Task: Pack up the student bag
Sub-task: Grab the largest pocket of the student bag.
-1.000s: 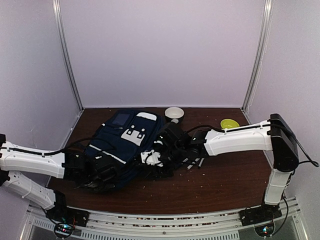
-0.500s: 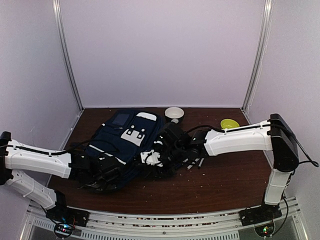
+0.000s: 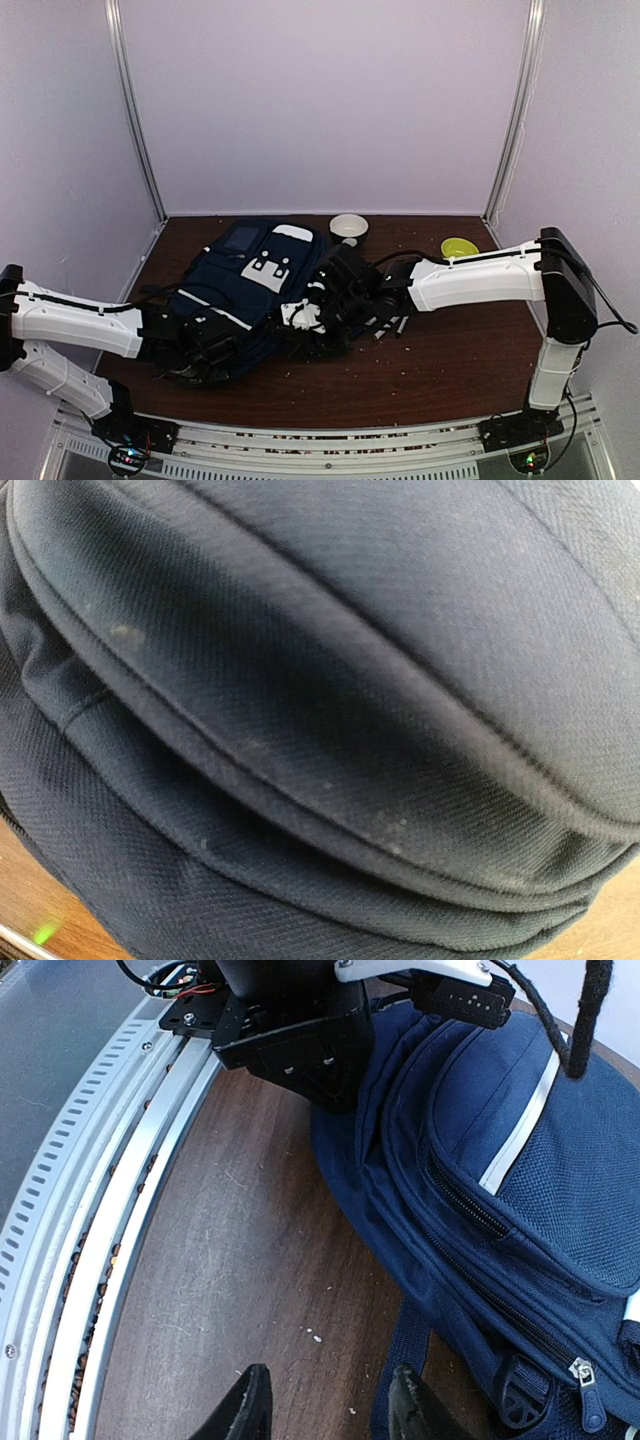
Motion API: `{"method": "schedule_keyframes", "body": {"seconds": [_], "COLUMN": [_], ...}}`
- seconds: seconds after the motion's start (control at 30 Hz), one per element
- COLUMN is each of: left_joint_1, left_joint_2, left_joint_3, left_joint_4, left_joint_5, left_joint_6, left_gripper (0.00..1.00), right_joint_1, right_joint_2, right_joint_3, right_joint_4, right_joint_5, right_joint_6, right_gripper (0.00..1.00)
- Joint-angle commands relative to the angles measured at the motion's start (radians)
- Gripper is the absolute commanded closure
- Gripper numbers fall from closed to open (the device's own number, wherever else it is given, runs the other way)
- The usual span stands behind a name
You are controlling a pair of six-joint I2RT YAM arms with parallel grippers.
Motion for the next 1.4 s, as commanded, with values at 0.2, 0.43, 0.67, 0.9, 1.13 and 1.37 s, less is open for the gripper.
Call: {"method": "schedule_keyframes", "body": {"seconds": [0.2,0.43,0.67,0.9,1.13,1.37], "left_joint_1": [0.009,0.018,0.03,0.032,0.04,0.046], "left_joint_2": [-0.139,-0.286,-0.338,-0.403,-0.478,-0.472], "left_joint_3": [0.037,0.022,0.014,0.014,-0.031,-0.043], "left_joint_4": [-0.084,-0.107,-0.105,-0.126,-0.106,-0.062], "left_joint_5": [-0.038,-0.021,0.026,0.054,0.072,0.095], "left_joint_6": [0.093,0.18,0.274,0.287,0.273,0.309], "left_gripper": [1.0,1.0,1.0,1.0,1.0,1.0], "right_joint_1": [0.009,0.053,0.12,0.193,0.201,0.198], "right_joint_2": [-0.003,0.052,0.182,0.267,0.257,0.217], "right_joint_3": [0.038,0.129,0.262,0.302,0.262,0.272], "right_joint_4": [-0.009,-0.025,0.013,0.12,0.238,0.211], "right_joint_5": [0.0,0.049,0.119,0.301,0.404,0.387], "right_joint_6": [-0.034,-0.088,-0.122,-0.154,-0.107,-0.093], "right_gripper": [0.6,0.6,0.59,0.56,0.57,0.59]}}
